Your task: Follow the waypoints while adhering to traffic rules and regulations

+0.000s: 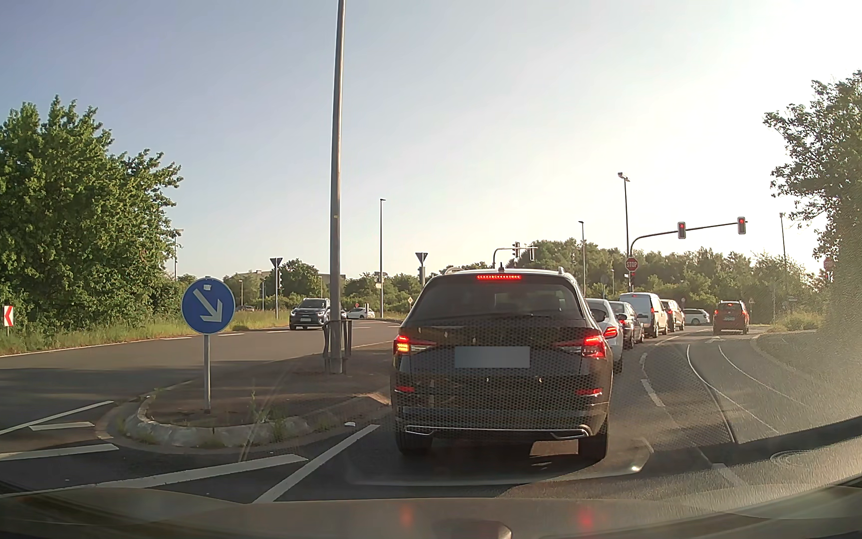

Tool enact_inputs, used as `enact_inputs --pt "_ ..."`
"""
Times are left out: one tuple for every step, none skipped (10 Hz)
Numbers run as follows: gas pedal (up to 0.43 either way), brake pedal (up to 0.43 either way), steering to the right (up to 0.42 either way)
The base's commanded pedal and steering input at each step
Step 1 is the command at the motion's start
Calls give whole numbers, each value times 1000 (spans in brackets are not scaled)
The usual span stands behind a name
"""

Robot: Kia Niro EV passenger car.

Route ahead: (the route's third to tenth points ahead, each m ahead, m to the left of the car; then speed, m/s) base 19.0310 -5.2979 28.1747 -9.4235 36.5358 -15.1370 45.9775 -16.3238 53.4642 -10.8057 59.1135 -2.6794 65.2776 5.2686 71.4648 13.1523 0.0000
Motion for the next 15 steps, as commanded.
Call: enact_inputs --pt "0 439 52" --pt "0 439 52" --pt "0 445 52" --pt "0 439 52" --pt "0 439 52" --pt "0 445 52" --pt "0 445 52" --pt "0 439 52" --pt "0 439 52" --pt "0 439 52" --pt "0 439 52" --pt "0 439 52" --pt "0 445 52" --pt "0 439 52" --pt "0 439 52"
